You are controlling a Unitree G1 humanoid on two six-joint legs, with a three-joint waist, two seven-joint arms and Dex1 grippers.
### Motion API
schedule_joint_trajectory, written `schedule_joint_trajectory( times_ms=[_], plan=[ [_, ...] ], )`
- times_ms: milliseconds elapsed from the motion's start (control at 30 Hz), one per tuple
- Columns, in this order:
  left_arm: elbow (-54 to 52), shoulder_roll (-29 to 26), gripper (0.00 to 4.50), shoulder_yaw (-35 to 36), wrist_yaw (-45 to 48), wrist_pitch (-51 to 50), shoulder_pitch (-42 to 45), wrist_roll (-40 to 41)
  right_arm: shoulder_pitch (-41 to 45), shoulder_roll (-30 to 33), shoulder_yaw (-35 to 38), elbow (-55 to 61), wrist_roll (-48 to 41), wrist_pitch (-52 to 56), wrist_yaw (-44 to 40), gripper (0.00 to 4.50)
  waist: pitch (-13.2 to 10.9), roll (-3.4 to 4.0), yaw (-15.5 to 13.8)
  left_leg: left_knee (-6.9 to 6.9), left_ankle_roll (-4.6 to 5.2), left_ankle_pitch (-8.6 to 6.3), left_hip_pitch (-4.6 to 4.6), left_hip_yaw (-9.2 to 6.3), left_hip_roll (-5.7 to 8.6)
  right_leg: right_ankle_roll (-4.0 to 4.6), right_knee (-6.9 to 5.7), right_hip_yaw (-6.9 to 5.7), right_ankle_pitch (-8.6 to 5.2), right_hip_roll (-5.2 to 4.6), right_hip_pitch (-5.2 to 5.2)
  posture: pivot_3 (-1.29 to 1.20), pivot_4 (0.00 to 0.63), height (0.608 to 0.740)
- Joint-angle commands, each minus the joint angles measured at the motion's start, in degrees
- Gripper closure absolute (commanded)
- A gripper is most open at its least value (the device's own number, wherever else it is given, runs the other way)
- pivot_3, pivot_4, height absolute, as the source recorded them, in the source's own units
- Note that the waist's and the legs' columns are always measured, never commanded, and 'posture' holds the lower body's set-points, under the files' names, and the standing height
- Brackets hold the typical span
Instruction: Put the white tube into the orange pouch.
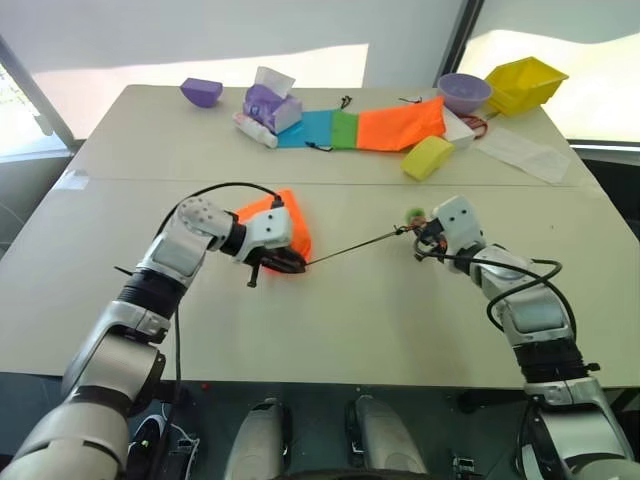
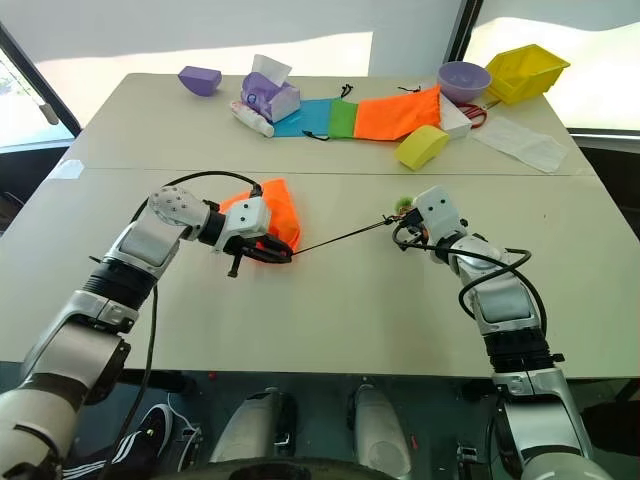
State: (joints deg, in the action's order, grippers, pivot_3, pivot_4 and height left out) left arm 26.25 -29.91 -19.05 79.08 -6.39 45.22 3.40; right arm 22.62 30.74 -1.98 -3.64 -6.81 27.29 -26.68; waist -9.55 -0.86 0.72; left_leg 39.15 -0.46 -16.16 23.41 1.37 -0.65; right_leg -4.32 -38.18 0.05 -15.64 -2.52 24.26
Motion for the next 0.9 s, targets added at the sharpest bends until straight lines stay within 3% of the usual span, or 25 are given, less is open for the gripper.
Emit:
schedule_joint_trajectory(
  times_ms=[33, 167, 200, 233, 533, 767, 900],
  plan=[
    [-1.5, 1.4, 2.89, 3.9, -1.5, -2.8, -0.6, 3.9, -2.3, 0.0, 0.3, 7.3, -5.2, 4.1, -5.9, 3.21, 0.0, 0.00, 0.0, 0.00, 0.00, 0.00, 0.00, -0.01, -0.01, 0.00, 0.00, -0.01, 0.00, 0.01, 0.00, 0.00, 0.150, 0.740],
    [-5.1, 2.2, 0.92, 10.2, -3.7, -5.2, -1.0, 10.0, -3.7, 1.4, 2.1, 9.9, -5.2, 2.8, -7.0, 1.20, 0.0, 0.00, 0.1, 0.02, 0.00, 0.00, 0.00, -0.01, -0.01, -0.04, -0.01, 0.00, 0.04, 0.00, 0.00, 0.00, 0.150, 0.740],
    [-6.7, 2.4, 0.36, 12.0, -4.6, -5.6, -1.4, 11.6, -4.1, 2.4, 2.7, 10.4, -5.4, 2.3, -8.0, 0.51, 0.0, 0.00, 0.1, 0.03, 0.00, 0.00, -0.01, 0.00, -0.01, -0.04, -0.01, 0.01, 0.05, 0.00, 0.00, 0.00, 0.150, 0.740],
    [-8.2, 2.3, 0.34, 14.0, -5.7, -7.9, -1.8, 13.6, -4.7, 3.7, 3.5, 11.1, -5.9, 1.2, -9.7, 0.06, 0.0, 0.00, 0.0, 0.04, 0.00, 0.00, -0.01, 0.00, -0.01, -0.04, 0.00, 0.01, 0.05, -0.01, 0.00, 0.00, 0.150, 0.740],
    [-21.2, -3.5, 0.34, 26.4, -16.6, -15.0, -14.1, 19.6, -11.4, 8.4, 10.0, 16.4, -13.0, -8.9, -22.0, 0.06, 0.0, 0.00, 0.0, 0.00, 0.01, -0.01, -0.06, -0.02, -0.15, -0.02, 0.00, 0.09, 0.07, 0.01, -0.02, 0.00, 0.150, 0.740],
    [-32.4, -6.4, 0.34, 39.1, -27.2, -14.1, -36.0, 19.8, -21.3, 10.8, 12.3, 23.2, -18.3, -10.2, -29.4, 0.06, 0.0, 0.00, 0.0, -0.01, 0.01, -0.01, -0.16, 0.04, -0.18, 0.01, 0.07, 0.15, 0.09, -0.14, -0.15, 0.00, 0.150, 0.740],
    [-34.9, -5.1, 0.34, 41.3, -29.8, -12.5, -43.0, 20.4, -23.1, 12.2, 11.6, 21.1, -16.8, -12.6, -31.3, 0.06, 0.0, -0.05, -0.4, 0.00, -0.01, -0.01, -0.29, 0.06, -0.18, 0.14, 0.20, 0.01, 0.06, -0.39, -0.40, 0.00, 0.150, 0.740]
  ],
)
